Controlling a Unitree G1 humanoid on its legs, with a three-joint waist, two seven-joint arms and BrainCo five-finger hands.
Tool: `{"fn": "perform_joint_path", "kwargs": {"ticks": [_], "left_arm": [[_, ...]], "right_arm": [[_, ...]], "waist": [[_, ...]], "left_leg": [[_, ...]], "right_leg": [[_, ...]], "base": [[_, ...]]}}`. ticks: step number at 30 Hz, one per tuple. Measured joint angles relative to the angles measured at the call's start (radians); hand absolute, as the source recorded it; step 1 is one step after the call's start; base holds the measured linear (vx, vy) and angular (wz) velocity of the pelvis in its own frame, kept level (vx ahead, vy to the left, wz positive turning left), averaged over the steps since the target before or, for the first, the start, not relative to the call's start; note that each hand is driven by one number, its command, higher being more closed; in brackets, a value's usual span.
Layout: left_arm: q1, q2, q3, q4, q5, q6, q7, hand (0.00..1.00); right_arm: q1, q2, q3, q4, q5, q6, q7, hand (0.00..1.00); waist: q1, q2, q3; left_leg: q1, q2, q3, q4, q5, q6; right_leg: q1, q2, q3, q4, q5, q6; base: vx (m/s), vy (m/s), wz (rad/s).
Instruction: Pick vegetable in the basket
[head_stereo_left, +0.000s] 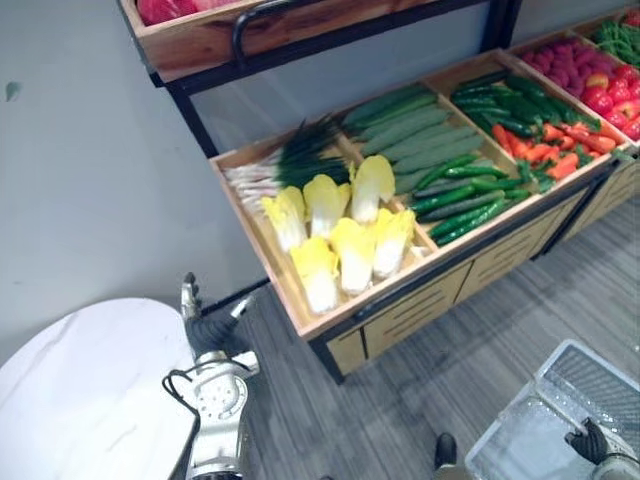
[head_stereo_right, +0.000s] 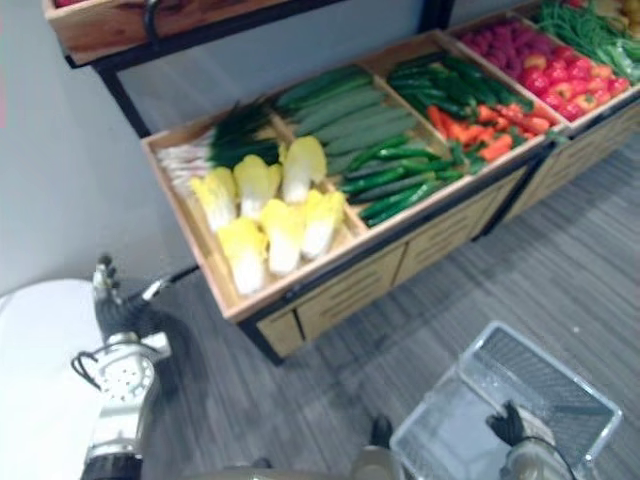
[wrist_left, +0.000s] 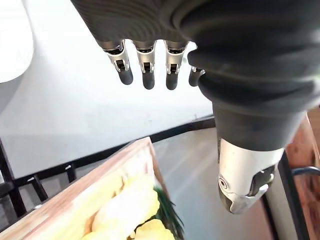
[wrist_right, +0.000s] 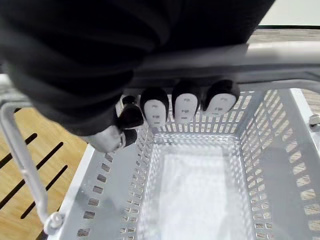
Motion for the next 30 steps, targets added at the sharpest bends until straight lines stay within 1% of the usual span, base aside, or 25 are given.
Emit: {"fn": "perform_joint_path", "kwargs": {"ticks": [1,5,6,8,11,12,14,16,18,23,25,30], "left_arm": [[-0.001,-0.001,-0.003,0.000,0.015,0.000,0.000,0.00],[-0.016,-0.001,-0.018,0.014,0.025,0.010,0.000,0.00],[-0.037,-0.001,-0.018,0.047,0.025,0.011,0.003,0.00],[-0.063,-0.001,-0.019,0.106,0.025,0.029,0.012,0.00],[-0.090,0.000,-0.018,0.176,0.025,0.050,0.036,0.00],[-0.102,0.000,-0.018,0.204,0.024,0.053,0.039,0.00],[-0.114,0.000,-0.017,0.229,0.023,0.056,0.045,0.00],[-0.125,0.000,-0.019,0.257,0.022,0.071,0.049,0.00],[-0.152,0.000,-0.021,0.285,0.019,0.075,0.063,0.00],[-0.184,0.000,-0.041,0.284,0.021,0.075,0.073,0.00],[-0.189,-0.001,-0.066,0.282,0.023,0.074,0.074,0.00],[-0.191,-0.002,-0.119,0.255,0.031,0.073,0.074,0.00]], "right_arm": [[-0.001,0.000,0.001,0.001,0.000,-0.001,0.000,1.00],[0.000,0.000,0.008,0.001,-0.003,-0.002,0.000,1.00],[0.000,0.000,0.014,0.001,-0.003,-0.001,0.000,1.00],[-0.005,0.000,0.033,-0.001,-0.006,0.000,0.000,1.00],[-0.024,0.001,0.075,-0.010,-0.016,-0.003,0.000,1.00],[-0.024,0.002,0.086,-0.017,-0.021,-0.004,0.000,1.00],[-0.030,0.002,0.095,-0.020,-0.021,-0.008,0.000,1.00],[-0.038,0.002,0.098,-0.031,-0.021,-0.007,-0.001,1.00],[-0.041,0.002,0.118,-0.047,-0.021,-0.004,-0.001,1.00],[-0.053,0.002,0.126,-0.049,-0.021,-0.001,-0.007,1.00],[-0.056,0.002,0.127,-0.049,-0.019,-0.002,-0.026,1.00],[-0.058,0.002,0.127,-0.046,-0.019,-0.003,-0.041,1.00]], "waist": [[-0.007,0.000,0.000],[-0.009,-0.005,-0.004],[-0.009,-0.005,-0.004],[-0.011,-0.012,-0.008],[-0.030,-0.020,-0.011],[-0.031,-0.022,-0.012],[-0.031,-0.028,-0.011],[-0.034,-0.030,-0.010],[-0.035,-0.031,-0.009],[-0.035,-0.034,-0.008],[-0.035,-0.034,-0.007],[-0.035,-0.034,-0.006]], "left_leg": [[0.001,0.002,0.000,0.001,0.000,0.000],[0.008,0.009,0.002,-0.001,0.000,-0.001],[0.013,0.010,0.002,-0.003,0.000,-0.001],[0.017,0.009,0.002,-0.004,-0.002,-0.003],[0.016,0.009,0.003,-0.008,-0.002,-0.004],[0.016,0.010,0.008,-0.010,-0.002,-0.004],[0.015,0.010,0.022,-0.015,-0.002,-0.004],[0.014,0.010,0.033,-0.016,-0.003,-0.004],[0.013,0.010,0.036,-0.017,-0.003,-0.005],[0.004,0.010,0.041,-0.017,-0.005,-0.008],[-0.003,0.009,0.042,-0.017,-0.005,-0.008],[-0.004,0.007,0.039,-0.017,-0.005,-0.008]], "right_leg": [[0.000,0.003,0.000,-0.002,0.004,-0.001],[0.001,0.012,0.001,-0.010,0.007,0.001],[0.006,0.014,0.001,-0.013,0.007,0.001],[0.012,0.015,0.002,-0.018,0.007,0.001],[0.010,0.016,0.003,-0.025,0.010,-0.001],[0.010,0.019,0.007,-0.034,0.018,-0.007],[0.008,0.024,0.019,-0.054,0.030,-0.007],[-0.003,0.026,0.031,-0.054,0.031,-0.006],[-0.010,0.028,0.040,-0.054,0.031,-0.006],[-0.025,0.029,0.050,-0.054,0.032,-0.005],[-0.034,0.028,0.050,-0.054,0.032,-0.005],[-0.035,0.028,0.050,-0.054,0.032,-0.005]], "base": [[0.05,-0.002,-0.01],[0.06,-0.015,-0.02],[0.06,-0.009,-0.01],[0.03,-0.003,-0.02],[0.00,-0.003,-0.02],[0.00,-0.012,-0.10],[-0.01,-0.019,-0.19],[-0.01,-0.018,-0.20],[0.00,-0.019,-0.12],[-0.01,-0.018,-0.06],[0.00,0.000,0.00],[0.00,0.000,0.00]]}}
